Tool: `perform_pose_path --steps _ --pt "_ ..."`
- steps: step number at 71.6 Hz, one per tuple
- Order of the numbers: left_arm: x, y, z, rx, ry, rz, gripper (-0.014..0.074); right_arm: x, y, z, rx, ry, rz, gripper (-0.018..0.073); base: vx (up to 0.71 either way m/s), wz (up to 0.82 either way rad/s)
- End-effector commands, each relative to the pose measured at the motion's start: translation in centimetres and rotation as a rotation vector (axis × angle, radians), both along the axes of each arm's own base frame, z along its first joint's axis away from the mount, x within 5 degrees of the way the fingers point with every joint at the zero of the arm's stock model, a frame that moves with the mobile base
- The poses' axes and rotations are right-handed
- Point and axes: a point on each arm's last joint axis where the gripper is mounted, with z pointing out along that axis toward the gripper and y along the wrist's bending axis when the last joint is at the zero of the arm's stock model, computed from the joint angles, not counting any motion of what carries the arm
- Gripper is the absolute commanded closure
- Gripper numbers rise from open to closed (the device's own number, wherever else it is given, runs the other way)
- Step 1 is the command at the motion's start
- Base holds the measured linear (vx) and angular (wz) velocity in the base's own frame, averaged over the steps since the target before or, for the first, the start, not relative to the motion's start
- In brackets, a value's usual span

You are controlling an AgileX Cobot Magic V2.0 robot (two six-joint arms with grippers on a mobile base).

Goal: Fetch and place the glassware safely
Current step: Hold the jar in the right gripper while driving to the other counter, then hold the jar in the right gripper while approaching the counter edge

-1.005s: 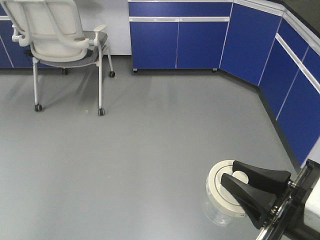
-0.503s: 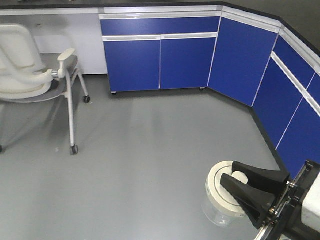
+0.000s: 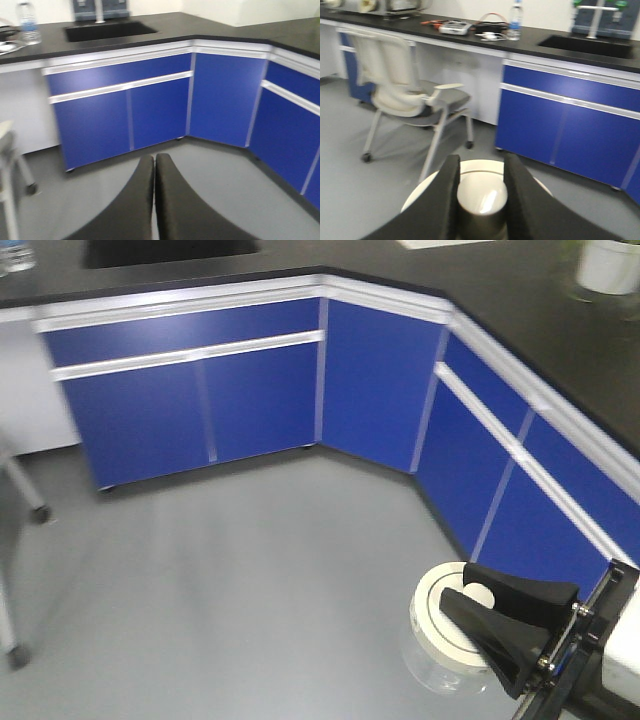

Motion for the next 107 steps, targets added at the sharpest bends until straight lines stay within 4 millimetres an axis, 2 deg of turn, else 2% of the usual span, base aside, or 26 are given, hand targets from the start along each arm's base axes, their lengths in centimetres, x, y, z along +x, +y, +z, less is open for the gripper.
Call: perform_pose_path --steps 1,54,107 --pt "0.1 -0.07 1.35 -0.013 -0.081 -0.009 0.0603 -0.05 0.36 1.62 0.071 -0.061 0.039 0.056 0.33 -0.77" --pt "0.1 -0.07 1.35 -0.013 -0.081 -0.009 0.0603 -0.05 0.36 1.62 0.071 -0.061 0.039 0.056 0.25 -0.91" --pt "0.1 -0.07 1.35 -0.013 -0.081 -0.009 0.0603 -0.05 0.36 1.62 0.071 -0.061 0.039 0.056 0.16 -0.56"
